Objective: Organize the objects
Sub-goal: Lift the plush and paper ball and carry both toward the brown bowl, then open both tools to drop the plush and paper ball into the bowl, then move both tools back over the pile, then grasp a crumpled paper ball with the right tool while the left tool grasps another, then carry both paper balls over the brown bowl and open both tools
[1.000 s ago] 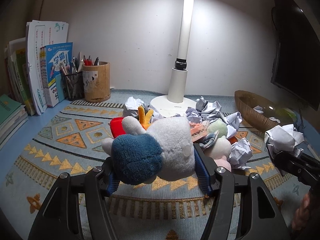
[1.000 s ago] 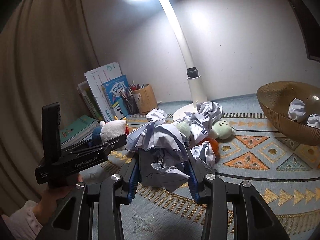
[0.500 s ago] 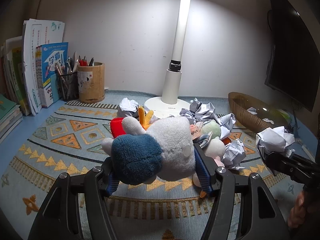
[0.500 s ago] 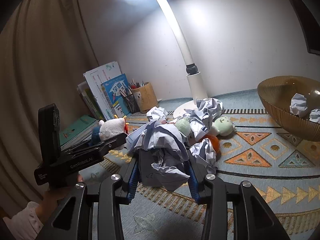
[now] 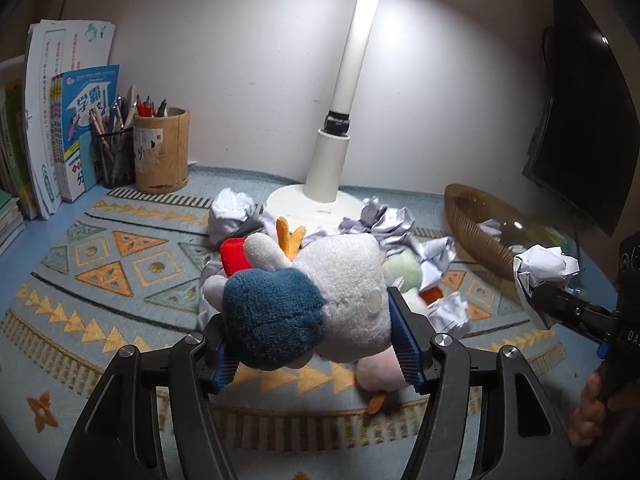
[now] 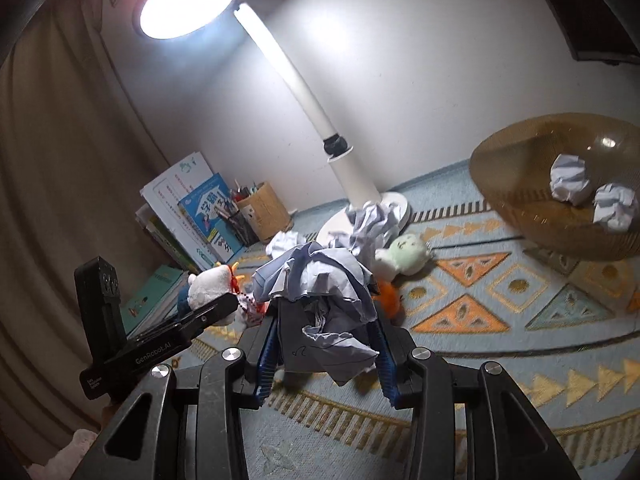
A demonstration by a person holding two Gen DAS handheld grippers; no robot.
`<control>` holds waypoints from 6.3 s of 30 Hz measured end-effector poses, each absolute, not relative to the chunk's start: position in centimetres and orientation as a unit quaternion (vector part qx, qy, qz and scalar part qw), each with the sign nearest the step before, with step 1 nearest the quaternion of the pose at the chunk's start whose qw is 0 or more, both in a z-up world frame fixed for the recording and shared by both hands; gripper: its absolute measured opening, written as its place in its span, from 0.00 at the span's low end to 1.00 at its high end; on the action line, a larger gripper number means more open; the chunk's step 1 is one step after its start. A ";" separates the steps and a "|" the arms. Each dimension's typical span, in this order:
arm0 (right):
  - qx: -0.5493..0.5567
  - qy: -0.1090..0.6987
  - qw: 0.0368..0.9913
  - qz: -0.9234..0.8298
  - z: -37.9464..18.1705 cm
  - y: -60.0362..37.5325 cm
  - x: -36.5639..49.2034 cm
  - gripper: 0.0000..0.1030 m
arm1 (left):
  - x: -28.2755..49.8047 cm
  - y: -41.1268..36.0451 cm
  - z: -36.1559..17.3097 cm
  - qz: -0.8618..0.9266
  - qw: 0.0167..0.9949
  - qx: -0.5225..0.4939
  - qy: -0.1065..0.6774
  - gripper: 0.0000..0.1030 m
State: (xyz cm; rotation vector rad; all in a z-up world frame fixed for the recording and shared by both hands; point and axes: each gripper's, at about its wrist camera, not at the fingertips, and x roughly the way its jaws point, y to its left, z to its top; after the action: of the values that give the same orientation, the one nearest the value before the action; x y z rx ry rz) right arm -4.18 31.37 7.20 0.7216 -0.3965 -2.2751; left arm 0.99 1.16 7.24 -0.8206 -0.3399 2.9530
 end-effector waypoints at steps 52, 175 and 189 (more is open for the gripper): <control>0.334 0.015 0.249 -0.909 8.6 23.3 -6.9 1.00 | -4.0 -2.0 8.7 0.937 -0.054 -0.346 0.007 1.00; 0.355 -0.024 0.125 -0.926 11.6 44.4 -18.6 1.00 | -19.5 25.3 9.1 0.922 0.164 -0.351 -0.001 1.00; 0.339 -0.072 0.140 -0.928 12.6 40.8 -15.7 1.00 | -16.7 23.1 8.9 0.935 0.120 -0.334 0.020 0.99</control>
State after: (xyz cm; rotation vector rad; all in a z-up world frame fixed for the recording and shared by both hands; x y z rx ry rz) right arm -15.71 40.81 12.63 0.9796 -0.2071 -2.6797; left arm -16.70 23.09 8.94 -0.9769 0.0596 2.7302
